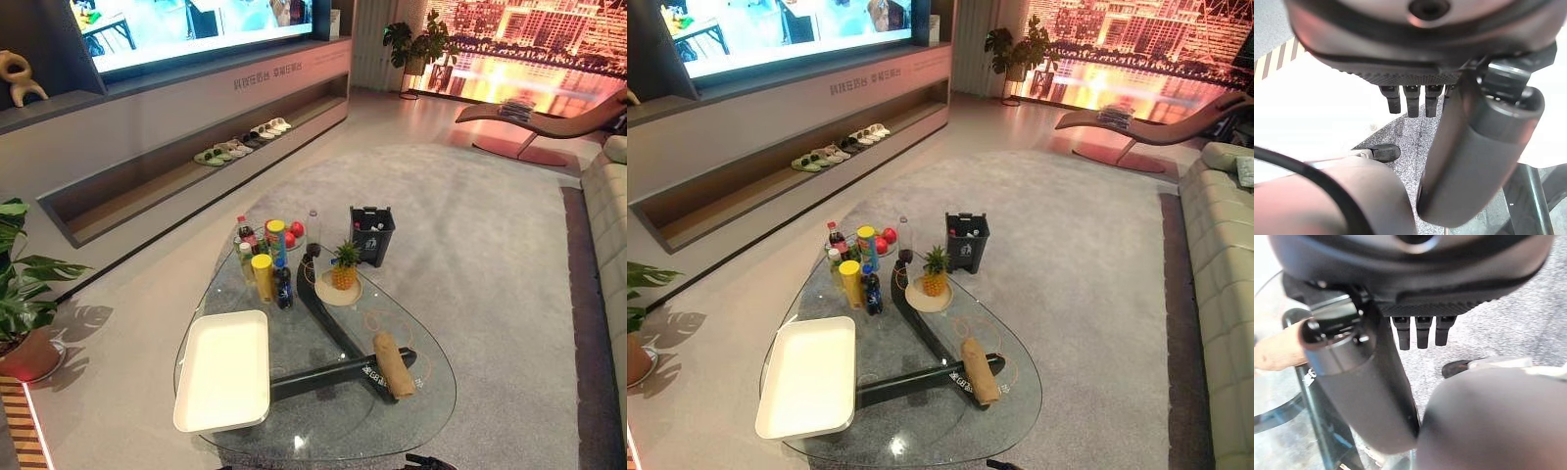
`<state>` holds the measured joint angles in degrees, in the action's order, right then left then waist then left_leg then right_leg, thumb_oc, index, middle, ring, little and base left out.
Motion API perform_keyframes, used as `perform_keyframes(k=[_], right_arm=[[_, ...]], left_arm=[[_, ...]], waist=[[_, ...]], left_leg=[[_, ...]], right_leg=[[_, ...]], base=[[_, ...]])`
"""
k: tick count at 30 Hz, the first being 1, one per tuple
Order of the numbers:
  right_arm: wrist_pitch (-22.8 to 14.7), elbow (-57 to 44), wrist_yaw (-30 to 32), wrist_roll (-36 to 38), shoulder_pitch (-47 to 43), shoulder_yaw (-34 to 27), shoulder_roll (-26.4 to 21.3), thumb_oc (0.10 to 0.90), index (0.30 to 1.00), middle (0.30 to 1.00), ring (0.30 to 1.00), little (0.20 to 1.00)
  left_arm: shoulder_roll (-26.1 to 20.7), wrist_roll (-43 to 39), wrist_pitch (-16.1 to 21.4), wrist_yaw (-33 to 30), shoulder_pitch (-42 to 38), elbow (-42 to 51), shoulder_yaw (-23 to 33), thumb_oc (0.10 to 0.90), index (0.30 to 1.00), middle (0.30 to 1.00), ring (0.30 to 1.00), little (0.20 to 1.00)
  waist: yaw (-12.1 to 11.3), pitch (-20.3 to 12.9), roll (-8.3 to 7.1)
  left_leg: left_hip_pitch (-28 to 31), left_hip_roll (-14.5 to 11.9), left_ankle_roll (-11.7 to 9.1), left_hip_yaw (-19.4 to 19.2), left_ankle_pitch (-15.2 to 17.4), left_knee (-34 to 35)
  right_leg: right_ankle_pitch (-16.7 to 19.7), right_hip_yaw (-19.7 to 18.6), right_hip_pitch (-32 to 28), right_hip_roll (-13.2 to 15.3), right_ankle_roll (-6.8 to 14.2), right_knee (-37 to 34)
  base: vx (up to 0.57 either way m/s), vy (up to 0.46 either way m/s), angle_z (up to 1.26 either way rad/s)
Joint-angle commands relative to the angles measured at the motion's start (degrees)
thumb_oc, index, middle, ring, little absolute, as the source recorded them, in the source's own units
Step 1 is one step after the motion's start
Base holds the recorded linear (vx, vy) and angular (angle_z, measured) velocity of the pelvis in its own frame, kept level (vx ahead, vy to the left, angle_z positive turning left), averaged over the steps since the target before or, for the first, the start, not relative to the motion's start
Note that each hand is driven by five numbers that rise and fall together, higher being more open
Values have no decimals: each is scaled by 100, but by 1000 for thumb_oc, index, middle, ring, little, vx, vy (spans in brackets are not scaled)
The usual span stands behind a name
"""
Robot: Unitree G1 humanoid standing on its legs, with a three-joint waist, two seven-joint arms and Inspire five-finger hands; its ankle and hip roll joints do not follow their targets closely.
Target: Wipe the table with a cloth and put it in the basket.
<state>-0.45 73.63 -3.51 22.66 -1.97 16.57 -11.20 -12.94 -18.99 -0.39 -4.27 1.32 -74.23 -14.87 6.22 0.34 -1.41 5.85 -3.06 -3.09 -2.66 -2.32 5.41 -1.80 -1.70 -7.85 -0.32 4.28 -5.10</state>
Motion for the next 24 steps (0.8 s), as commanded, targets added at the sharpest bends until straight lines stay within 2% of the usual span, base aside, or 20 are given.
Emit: perform_keyframes(k=[1, 3, 6, 8, 9, 12, 16, 20, 23, 24], right_arm=[[-817, -269, 203, -51, -360, 308, -154, 800, 900, 900, 900, 900], [-1235, -440, 267, -90, -392, 315, -289, 800, 900, 900, 900, 900], [-1155, -1089, 549, -221, -446, 341, -529, 800, 900, 900, 900, 900], [-810, -2156, 965, -251, -439, 372, -734, 800, 900, 900, 900, 900], [-810, -2156, 965, -251, -439, 372, -734, 800, 900, 900, 900, 900], [-254, -3763, 1550, -253, -363, 317, -974, 800, 900, 900, 900, 900], [-224, -4562, 2056, -444, -346, 214, -1105, 800, 900, 900, 900, 900], [-356, -5124, 2629, -765, -494, 81, -1246, 800, 900, 900, 900, 900], [-331, -5538, 2983, -942, -701, -51, -1388, 800, 900, 900, 900, 900], [-324, -5706, 3275, -1134, -886, -99, -1471, 800, 900, 900, 900, 900]], left_arm=[[337, 310, 175, -64, -443, -274, -8, 800, 900, 900, 900, 900], [315, 387, 196, -56, -421, -271, 26, 800, 900, 900, 900, 900], [225, 425, 145, -55, -425, -198, 32, 800, 900, 900, 900, 900], [164, 447, 113, -92, -360, -64, 47, 800, 900, 900, 900, 900], [164, 447, 113, -92, -360, -64, 47, 800, 900, 900, 900, 900], [152, 471, 147, -212, -228, 225, 60, 800, 900, 900, 900, 900], [179, 349, 198, -331, -235, 397, 4, 800, 900, 900, 900, 900], [205, 168, 259, -360, -369, 563, -77, 800, 900, 900, 900, 900], [204, 53, 342, -360, -528, 665, -184, 800, 900, 900, 900, 900], [215, -70, 393, -423, -683, 697, -251, 800, 900, 900, 900, 900]], waist=[[-7, 207, 125], [-12, 232, 110], [4, 311, 78], [41, 389, 48], [41, 389, 48], [123, 553, 24], [183, 753, 60], [234, 1073, 163], [285, 1355, 236], [315, 1565, 270]], left_leg=[[120, 349, 216, -113, 546, -41], [107, 332, 199, -147, 530, -41], [80, 343, 241, -130, 567, -96], [57, 345, 256, -124, 577, -108], [57, 345, 256, -124, 577, -108], [-172, 355, 264, -133, 611, -324], [-504, 378, 292, -48, 599, -521], [-885, 423, 317, 51, 541, -684], [-1252, 470, 324, 94, 488, -841], [-1555, 506, 323, 132, 452, -1015]], right_leg=[[12, 971, 144, 301, 266, 279], [21, 982, 176, 312, 275, 314], [0, 1032, 249, 338, 275, 396], [-21, 1068, 304, 344, 250, 441], [-21, 1068, 304, 344, 250, 441], [-52, 1062, 580, 381, 199, 659], [-105, 1050, 963, 412, 133, 958], [-167, 1035, 1365, 432, 58, 1235], [-223, 988, 1731, 442, 6, 1487], [-256, 948, 2027, 454, -39, 1717]], base=[[52, -13, -1], [49, -18, -1], [56, -32, -2], [69, -45, -1], [55, -35, -2], [16, -15, -11], [-41, 13, -24], [-118, 68, -17], [-174, 90, -11], [-219, 99, -5]])
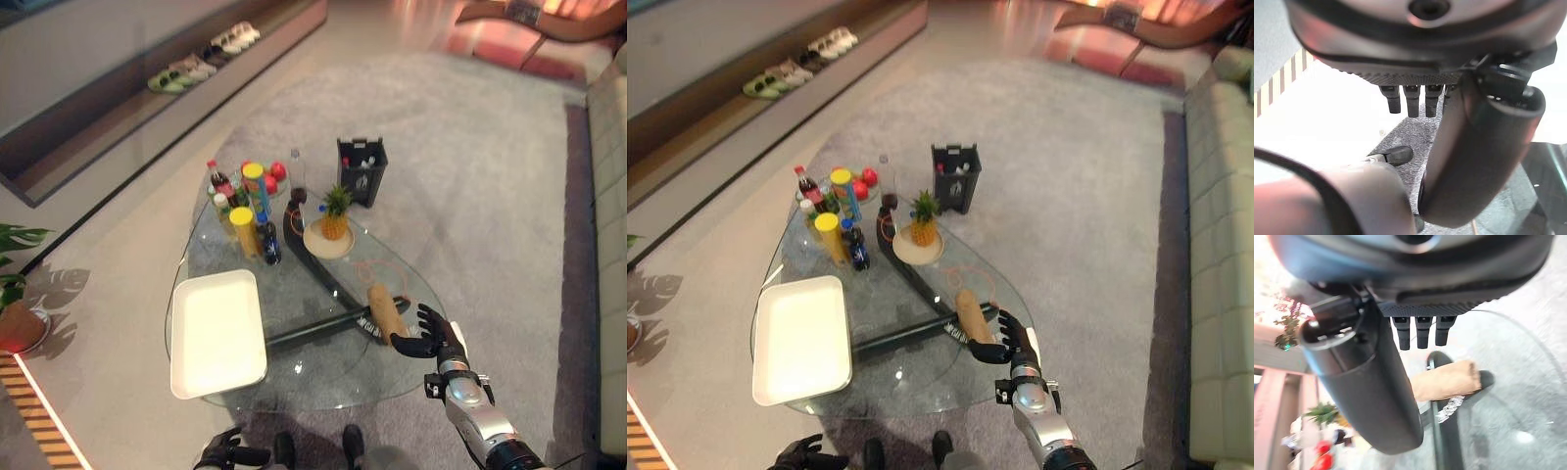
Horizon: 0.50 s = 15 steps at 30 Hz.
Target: Wipe the table with a cloth and put it in the basket.
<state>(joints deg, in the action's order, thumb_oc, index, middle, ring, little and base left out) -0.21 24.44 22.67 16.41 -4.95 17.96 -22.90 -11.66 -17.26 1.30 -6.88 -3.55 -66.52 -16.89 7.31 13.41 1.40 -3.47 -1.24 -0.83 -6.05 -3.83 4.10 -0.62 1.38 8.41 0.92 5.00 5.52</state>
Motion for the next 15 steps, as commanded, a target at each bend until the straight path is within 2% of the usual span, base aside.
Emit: perform_keyframes(k=[1, 7, 12, 15], right_arm=[[-332, -853, 751, -530, -663, -246, -330, 800, 900, 900, 900, 900], [-66, -1007, 1562, -679, -1190, -243, -486, 800, 900, 900, 900, 900], [268, -1190, 1971, -630, -1796, -200, -660, 800, 900, 900, 900, 900], [338, -1252, 2265, -669, -2127, -167, -760, 800, 900, 900, 900, 900]], left_arm=[[89, -315, 258, -192, -257, -63, -70, 800, 900, 900, 900, 900], [130, -568, 466, -272, -605, -31, -147, 800, 900, 900, 900, 900], [194, -765, 624, -348, -842, 117, -323, 800, 900, 900, 900, 900], [215, -792, 748, -384, -943, 220, -406, 800, 900, 900, 900, 900]], waist=[[214, 337, 2], [266, 767, 122], [301, 1197, 344], [296, 1412, 441]], left_leg=[[-736, 335, 93, 484, 588, -936], [-1281, 398, 57, 481, 508, -1165], [-1800, 489, 1, 543, 385, -1411], [-2045, 534, -4, 533, 330, -1489]], right_leg=[[-387, 623, 513, 334, -123, 736], [-416, 503, 1042, 296, -205, 973], [-395, 404, 1515, 271, -278, 1127], [-333, 338, 1753, 260, -275, 1145]], base=[[-210, 98, -4], [-123, 68, -7], [-74, 81, 3], [-83, 55, 2]])
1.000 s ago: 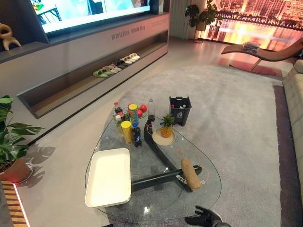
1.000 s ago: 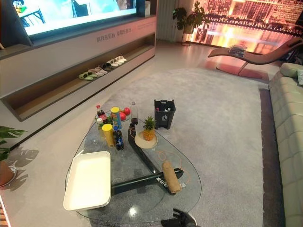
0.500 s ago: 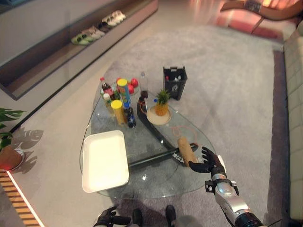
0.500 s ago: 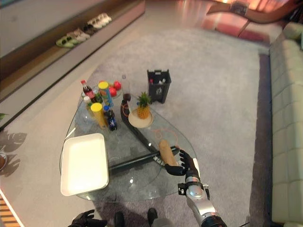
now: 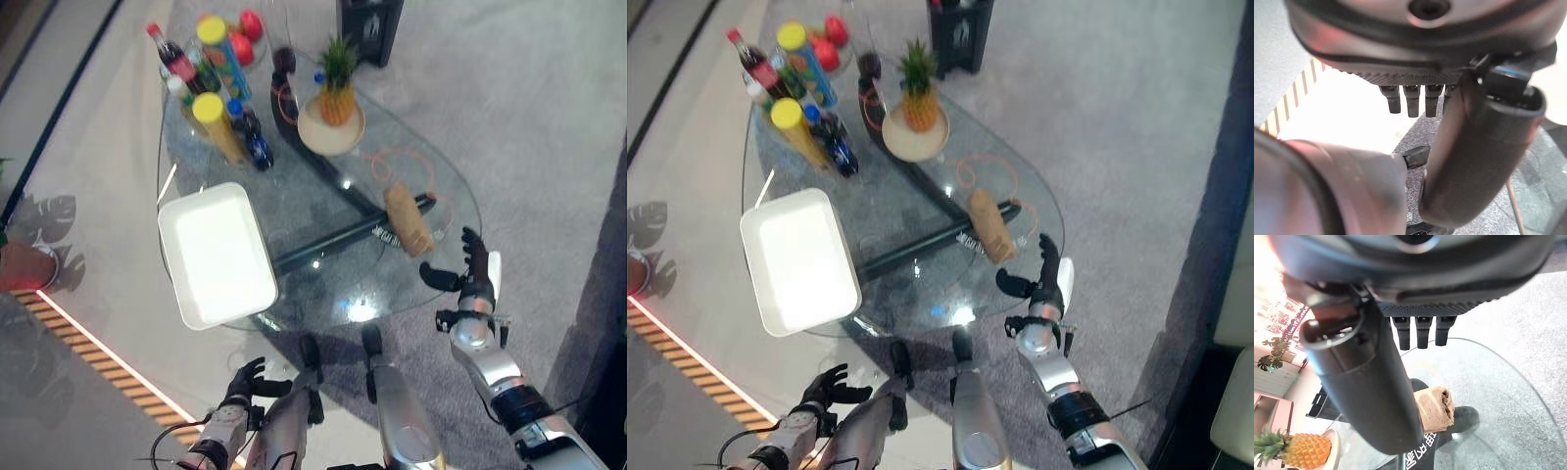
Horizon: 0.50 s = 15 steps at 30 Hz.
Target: Wipe the table with a cloth and put it in the basket.
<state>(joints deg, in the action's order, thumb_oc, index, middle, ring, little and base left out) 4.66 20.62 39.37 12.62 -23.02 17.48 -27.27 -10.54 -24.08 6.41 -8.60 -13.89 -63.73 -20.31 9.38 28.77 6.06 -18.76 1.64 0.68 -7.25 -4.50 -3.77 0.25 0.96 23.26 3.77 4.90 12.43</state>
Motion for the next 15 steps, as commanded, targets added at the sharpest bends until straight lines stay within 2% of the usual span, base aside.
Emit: perform_keyframes(k=[1, 4, 9, 15], right_arm=[[-129, -884, 649, -296, -376, -122, -349, 800, 900, 900, 900, 900], [8, -965, 916, -218, -699, -144, -510, 800, 900, 900, 900, 900], [166, -1078, 1143, -322, -1081, -113, -673, 800, 900, 900, 900, 900], [411, -1233, 1245, -375, -1388, -100, -811, 800, 900, 900, 900, 900]], left_arm=[[107, -109, 270, -214, 78, -46, -76, 800, 900, 900, 900, 900], [112, -163, 411, -231, 18, 41, -158, 800, 900, 900, 900, 900], [137, -166, 564, -215, 41, 292, -274, 800, 900, 900, 900, 900], [158, -161, 576, -261, 104, 616, -351, 800, 900, 900, 900, 900]], waist=[[85, -90, -7], [66, 103, 86], [-2, 103, 278], [-96, 103, 384]], left_leg=[[-569, 252, -157, 653, 391, -729], [-832, 276, -173, 640, 353, -846], [-1384, 316, -197, 599, 258, -917], [-1781, 331, -210, 592, 191, -961]], right_leg=[[-412, 369, 320, -22, -264, 471], [-364, 305, 571, 4, -256, 530], [-283, 155, 1150, 9, -247, 583], [-237, 32, 1583, 1, -222, 675]], base=[[-65, 28, 3], [-45, 29, 2], [5, 40, 1], [29, 21, 0]])
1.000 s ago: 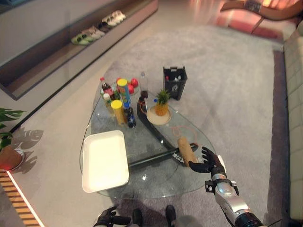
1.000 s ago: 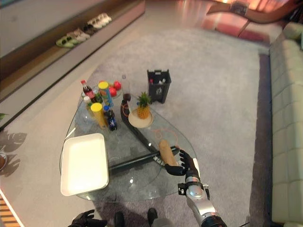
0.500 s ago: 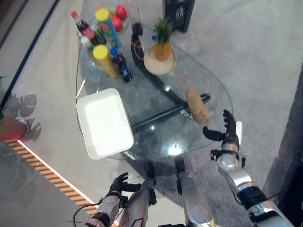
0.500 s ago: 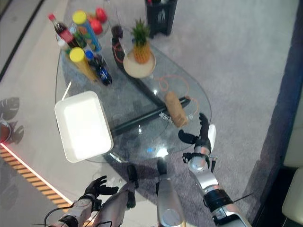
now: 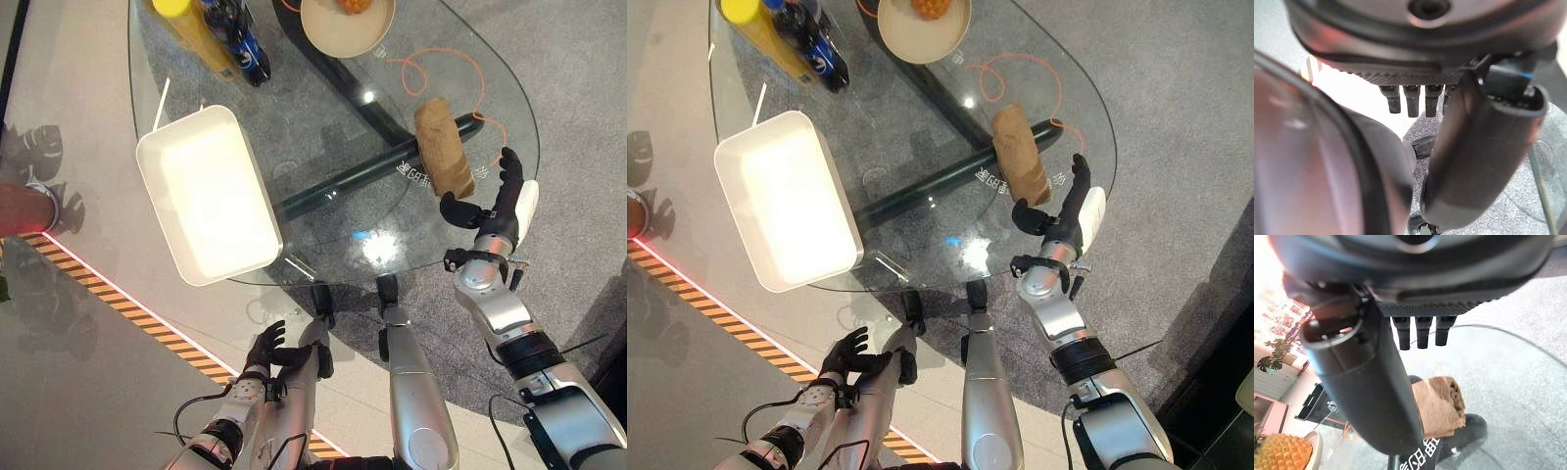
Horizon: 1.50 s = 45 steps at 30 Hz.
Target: Wipe the table with a cloth and put it in the basket.
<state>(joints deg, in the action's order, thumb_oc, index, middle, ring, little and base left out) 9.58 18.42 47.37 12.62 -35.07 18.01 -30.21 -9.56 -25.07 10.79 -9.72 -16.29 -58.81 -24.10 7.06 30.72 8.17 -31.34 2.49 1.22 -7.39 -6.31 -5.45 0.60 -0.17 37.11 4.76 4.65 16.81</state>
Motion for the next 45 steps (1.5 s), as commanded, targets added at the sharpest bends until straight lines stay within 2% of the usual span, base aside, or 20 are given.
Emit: perform_keyframes(k=[1, 9, 14, 19, 24, 29, 35, 42, 43, 45], right_arm=[[-29, -1046, 448, -396, -231, -146, -535, 800, 900, 900, 900, 900], [150, -1154, 467, -354, -411, -103, -598, 800, 900, 900, 900, 900], [412, -1027, 507, -357, -599, 28, -639, 800, 900, 900, 900, 900], [421, -552, 841, -63, -926, 72, -712, 800, 900, 900, 900, 900], [676, -60, 1313, 115, -1309, 14, -797, 800, 900, 900, 900, 900], [839, 609, 1445, 441, -1846, 132, -1027, 800, 900, 900, 900, 900], [816, 1191, 1306, 562, -2331, 305, -1191, 800, 900, 900, 900, 900], [831, 1639, 1058, 1155, -2564, 433, -1228, 800, 900, 900, 900, 900], [828, 1685, 1030, 1201, -2580, 454, -1221, 622, 747, 747, 747, 722], [787, 1741, 1025, 1208, -2586, 480, -1209, 545, 681, 681, 681, 645]], left_arm=[[54, -54, 118, -152, 345, 171, 30, 800, 900, 900, 900, 900], [-13, -15, 68, -220, 399, 459, 10, 800, 900, 900, 900, 900], [-44, -4, 71, -221, 421, 583, -40, 800, 900, 900, 900, 900], [-108, -29, 72, -198, 401, 641, -120, 800, 900, 900, 900, 900], [-170, -61, 41, -174, 341, 711, -173, 800, 900, 900, 900, 900], [-218, -79, 8, -164, 315, 822, -268, 800, 900, 900, 900, 900], [-284, -161, -11, -96, 293, 875, -376, 800, 900, 900, 900, 900], [-347, -188, -1, -87, 292, 958, -432, 800, 900, 900, 900, 900], [-352, -186, 16, -84, 300, 962, -431, 800, 900, 900, 900, 900], [-353, -190, 31, -90, 310, 982, -429, 800, 900, 900, 900, 900]], waist=[[124, -93, 182], [13, -93, 223], [-65, -93, 303], [-144, -93, 390], [-222, -93, 464], [-345, -93, 594], [-429, -93, 683], [-492, -93, 701], [-499, -93, 702], [-505, -93, 706]], left_leg=[[-583, 241, -267, 601, 365, -799], [-993, 237, -269, 660, 313, -901], [-1234, 253, -252, 731, 289, -977], [-1429, 264, -244, 757, 321, -1116], [-1724, 263, -238, 779, 359, -1325], [-1908, 284, -225, 841, 323, -1345], [-2053, 315, -247, 911, 314, -1412], [-2204, 306, -258, 932, 308, -1485], [-2217, 307, -259, 939, 312, -1503], [-2230, 308, -264, 941, 313, -1519]], right_leg=[[-266, 129, 265, -98, -192, 252], [-213, 15, 702, -101, -137, 411], [-198, -70, 995, -96, -114, 517], [-179, -125, 1214, -74, -83, 604], [-174, -175, 1536, -41, -46, 797], [-176, -231, 1754, -53, -39, 896], [-189, -245, 1902, -49, -33, 970], [-206, -258, 2056, -59, -37, 1082], [-205, -255, 2067, -56, -36, 1091], [-200, -256, 2078, -55, -31, 1098]], base=[[42, 10, 1], [44, -10, 6], [41, -1, 9], [32, -16, 5], [30, -22, 8], [17, -28, 5], [13, -23, 5], [6, -16, 5], [9, -13, 6], [3, -4, 2]])
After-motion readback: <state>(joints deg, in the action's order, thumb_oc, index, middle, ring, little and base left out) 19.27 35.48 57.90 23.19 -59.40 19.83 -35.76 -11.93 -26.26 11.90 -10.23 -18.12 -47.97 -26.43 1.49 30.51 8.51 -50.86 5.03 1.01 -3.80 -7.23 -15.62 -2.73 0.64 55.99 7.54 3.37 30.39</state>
